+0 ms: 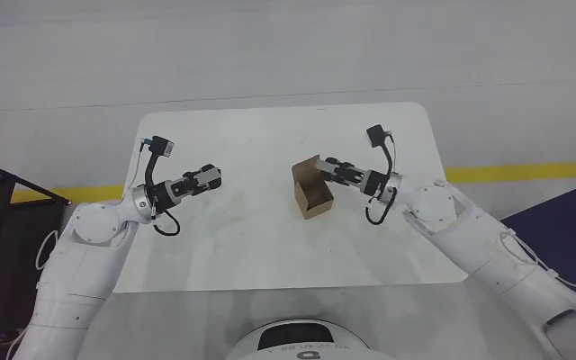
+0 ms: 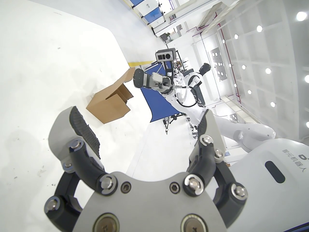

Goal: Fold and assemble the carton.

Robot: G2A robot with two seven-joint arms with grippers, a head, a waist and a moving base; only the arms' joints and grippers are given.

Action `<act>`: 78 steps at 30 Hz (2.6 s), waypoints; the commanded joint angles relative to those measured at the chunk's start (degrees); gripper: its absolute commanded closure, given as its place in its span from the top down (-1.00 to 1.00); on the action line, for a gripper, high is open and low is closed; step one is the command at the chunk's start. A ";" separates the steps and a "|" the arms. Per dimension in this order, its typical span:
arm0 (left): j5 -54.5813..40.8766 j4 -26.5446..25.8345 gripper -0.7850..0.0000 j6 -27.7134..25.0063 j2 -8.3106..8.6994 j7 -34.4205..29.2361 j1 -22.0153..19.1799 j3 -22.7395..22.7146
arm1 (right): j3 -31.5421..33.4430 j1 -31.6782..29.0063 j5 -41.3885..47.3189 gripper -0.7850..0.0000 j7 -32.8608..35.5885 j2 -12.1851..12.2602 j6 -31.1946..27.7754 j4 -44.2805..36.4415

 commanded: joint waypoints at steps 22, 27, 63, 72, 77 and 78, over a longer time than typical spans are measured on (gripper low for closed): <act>0.00 0.00 1.00 0.00 0.00 0.00 0.00 0.00 | 8.72 -9.42 -25.90 0.44 -2.32 3.07 6.99 -6.77; 0.00 0.00 1.00 0.00 0.00 0.00 0.00 0.00 | 10.16 -10.87 -23.47 -0.22 2.07 3.20 7.81 -5.91; 0.00 0.00 1.00 0.00 0.00 0.00 0.00 0.00 | -1.62 2.41 -33.20 -0.25 9.53 -5.18 19.99 3.04; 0.00 0.00 1.00 0.00 0.00 0.00 0.00 0.00 | -2.91 2.41 -45.50 -1.00 12.65 -5.74 31.56 -3.54; 0.00 0.00 1.00 0.00 0.00 0.00 0.00 0.00 | -2.47 0.82 -53.88 -1.00 14.46 -5.52 41.20 -9.02; 0.00 0.00 1.00 0.00 0.00 0.00 0.00 0.00 | -2.41 0.32 -55.94 -1.00 14.81 -5.47 43.93 -10.24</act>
